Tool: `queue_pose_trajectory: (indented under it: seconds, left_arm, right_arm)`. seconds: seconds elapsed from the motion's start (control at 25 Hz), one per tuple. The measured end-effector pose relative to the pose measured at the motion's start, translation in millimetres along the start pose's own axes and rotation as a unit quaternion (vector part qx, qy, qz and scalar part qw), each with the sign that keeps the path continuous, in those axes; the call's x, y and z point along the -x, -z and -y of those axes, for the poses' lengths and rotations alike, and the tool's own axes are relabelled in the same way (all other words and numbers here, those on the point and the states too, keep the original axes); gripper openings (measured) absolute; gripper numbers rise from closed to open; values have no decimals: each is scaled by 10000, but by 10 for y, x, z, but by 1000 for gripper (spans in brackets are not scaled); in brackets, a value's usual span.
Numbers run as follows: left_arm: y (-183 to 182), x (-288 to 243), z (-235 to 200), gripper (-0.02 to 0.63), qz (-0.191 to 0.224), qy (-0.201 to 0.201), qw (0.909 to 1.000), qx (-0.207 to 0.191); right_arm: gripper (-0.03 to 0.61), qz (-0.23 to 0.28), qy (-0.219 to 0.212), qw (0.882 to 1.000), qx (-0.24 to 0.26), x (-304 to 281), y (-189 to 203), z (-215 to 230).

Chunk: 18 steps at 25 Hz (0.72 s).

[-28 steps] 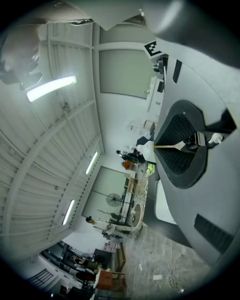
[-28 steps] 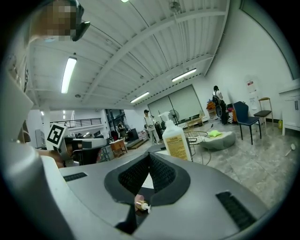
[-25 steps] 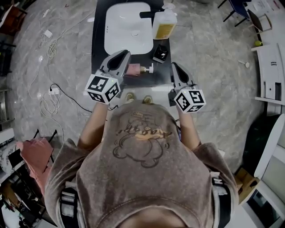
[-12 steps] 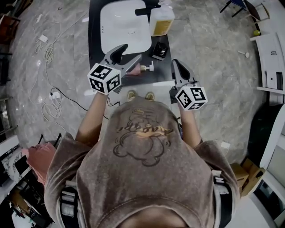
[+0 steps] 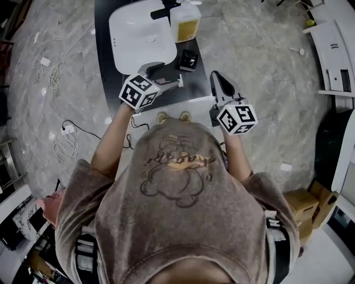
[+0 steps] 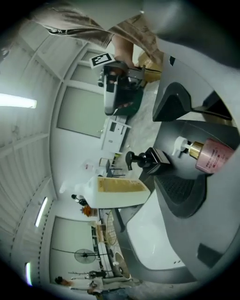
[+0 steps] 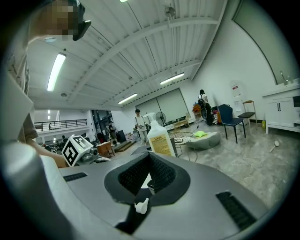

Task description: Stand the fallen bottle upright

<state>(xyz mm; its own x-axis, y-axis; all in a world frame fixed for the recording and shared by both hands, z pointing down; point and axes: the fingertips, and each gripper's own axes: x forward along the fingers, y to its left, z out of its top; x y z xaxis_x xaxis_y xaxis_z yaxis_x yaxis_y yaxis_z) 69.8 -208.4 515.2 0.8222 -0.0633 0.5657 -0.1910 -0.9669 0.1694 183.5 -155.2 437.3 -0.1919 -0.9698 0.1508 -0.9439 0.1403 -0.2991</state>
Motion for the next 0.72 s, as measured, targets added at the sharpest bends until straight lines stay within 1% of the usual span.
queue_pose_trajectory:
  seconds: [0.12,0.36,0.44,0.6,0.72]
  left_arm:
    - [144,-167,78,347,-443,187,9986,-219]
    - [370,-463,115,344,-1072,234,9914,-706]
    - [464,-539,131,342,-1321,285,9864,-934]
    - [652,-653,187,304,-1828,504,9737,-1261]
    - [743,-723,170,291,-2113,533,9644,-1497]
  right_arm:
    - [-3,9,117,9999,-45,60,14,66]
    - [-3,4,250,9996,-100,110,46,155]
    - [-3,12,301,9995,-109,139,44,169]
    - [-3,23,473,9987,-181,246,52,241]
    - [-3,21,598,9980,-220,324,72,319]
